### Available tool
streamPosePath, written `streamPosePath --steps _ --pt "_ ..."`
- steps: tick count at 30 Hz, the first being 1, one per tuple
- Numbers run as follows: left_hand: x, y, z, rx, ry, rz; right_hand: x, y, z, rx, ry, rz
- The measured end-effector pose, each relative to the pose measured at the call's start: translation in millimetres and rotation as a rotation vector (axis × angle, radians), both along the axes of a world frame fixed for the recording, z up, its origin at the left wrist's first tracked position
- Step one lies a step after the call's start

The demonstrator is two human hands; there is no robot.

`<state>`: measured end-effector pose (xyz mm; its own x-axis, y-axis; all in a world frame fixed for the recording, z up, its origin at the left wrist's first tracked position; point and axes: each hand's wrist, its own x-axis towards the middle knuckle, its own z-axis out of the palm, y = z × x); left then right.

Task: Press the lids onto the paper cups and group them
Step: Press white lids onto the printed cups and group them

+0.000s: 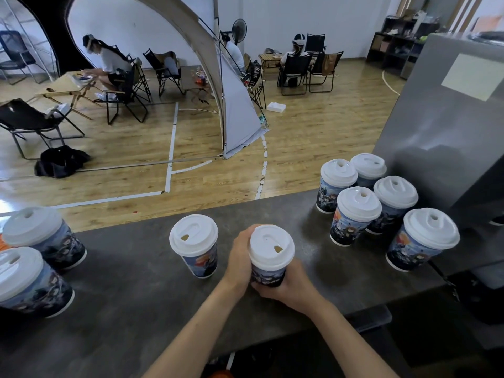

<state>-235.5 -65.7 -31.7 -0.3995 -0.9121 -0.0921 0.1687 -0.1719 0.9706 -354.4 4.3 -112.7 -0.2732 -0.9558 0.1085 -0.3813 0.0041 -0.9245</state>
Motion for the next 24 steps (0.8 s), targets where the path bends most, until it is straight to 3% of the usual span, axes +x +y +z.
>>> streamPosePath --steps 4,7,11,19,24 --pt "-2.5 18.7 -6.5 -0.101 0.022 0.128 3.4 -1.1 4.6 -0.016 -0.002 0.011" --pt "-4.2 17.0 -7.4 -0.07 0.037 0.172 0.1 -0.1 -0.4 -0.001 0.0 -0.004" --pt "0.7 -2.4 1.6 0.077 0.009 -0.004 -2.6 0.4 -1.4 0.031 0.023 0.001" --pt "2.6 10.5 -5.3 -0.093 0.014 0.047 4.4 1.1 6.1 -0.008 -0.029 0.0" --pt "3.8 -4.9 3.9 0.002 -0.002 -0.056 1.1 3.3 6.1 0.018 0.005 -0.003"
